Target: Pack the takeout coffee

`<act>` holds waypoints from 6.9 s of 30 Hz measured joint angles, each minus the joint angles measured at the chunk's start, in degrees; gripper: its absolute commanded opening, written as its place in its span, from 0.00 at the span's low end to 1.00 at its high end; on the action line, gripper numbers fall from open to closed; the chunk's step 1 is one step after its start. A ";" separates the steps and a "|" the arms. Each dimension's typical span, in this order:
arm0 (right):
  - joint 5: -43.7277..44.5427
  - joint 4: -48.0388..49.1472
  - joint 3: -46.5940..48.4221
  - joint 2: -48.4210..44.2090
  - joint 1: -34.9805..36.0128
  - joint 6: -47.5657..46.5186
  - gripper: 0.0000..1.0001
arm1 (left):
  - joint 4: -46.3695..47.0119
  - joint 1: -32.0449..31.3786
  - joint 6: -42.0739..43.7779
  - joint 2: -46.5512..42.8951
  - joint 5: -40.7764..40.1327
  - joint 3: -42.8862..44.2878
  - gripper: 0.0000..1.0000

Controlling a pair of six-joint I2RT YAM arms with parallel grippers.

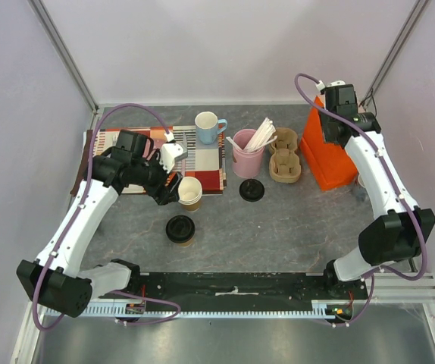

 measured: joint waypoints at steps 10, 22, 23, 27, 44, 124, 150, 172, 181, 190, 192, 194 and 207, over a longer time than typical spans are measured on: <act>-2.05 0.09 -0.11 -1.81 0.02 -0.09 0.00 | 0.02 0.00 0.00 0.00 -0.09 -0.50 0.76; -4.94 -1.64 7.74 -10.69 0.02 -0.37 0.00 | 0.09 0.00 -0.02 0.00 0.09 -0.50 0.76; -6.23 -1.64 8.70 -11.96 0.02 -0.46 0.00 | 0.22 0.00 -0.02 0.00 0.09 -0.50 0.76; -13.33 -1.66 11.08 -17.57 0.00 -1.20 0.00 | 1.22 0.02 -0.04 0.02 0.09 -0.50 0.77; -55.19 -11.26 1.16 -35.41 8.35 -17.68 0.00 | 4.35 0.07 -2.86 0.24 -2.99 2.73 0.77; -27.23 16.06 3.82 -24.59 35.50 1.51 0.98 | 5.92 0.07 -4.17 3.21 -4.68 7.39 0.77; -28.00 19.28 -11.56 11.02 -3.52 21.31 0.45 | 5.51 0.07 -4.13 5.05 -7.52 7.63 0.77; -27.12 14.97 -10.75 18.32 -2.08 15.93 0.23 | 5.49 0.07 -4.13 6.82 -7.48 7.63 0.76; -25.42 13.49 -8.92 18.32 -0.48 15.50 0.25 | 5.49 0.07 -4.11 6.82 -7.45 7.63 0.76; -24.22 12.79 -8.11 18.32 -0.31 14.95 0.28 | 5.51 0.07 -4.09 6.82 -7.37 7.63 0.76; -23.67 12.68 -8.11 18.32 -0.31 14.84 0.27 | 5.51 0.07 -4.09 6.82 -7.32 7.63 0.77; -23.28 12.66 -8.09 18.32 -0.26 14.84 0.28 | 5.49 0.07 -4.09 6.82 -7.23 7.63 0.77; -22.03 12.70 -8.09 18.29 0.15 14.43 0.00 | 5.49 0.07 -4.07 6.82 -6.97 7.52 0.77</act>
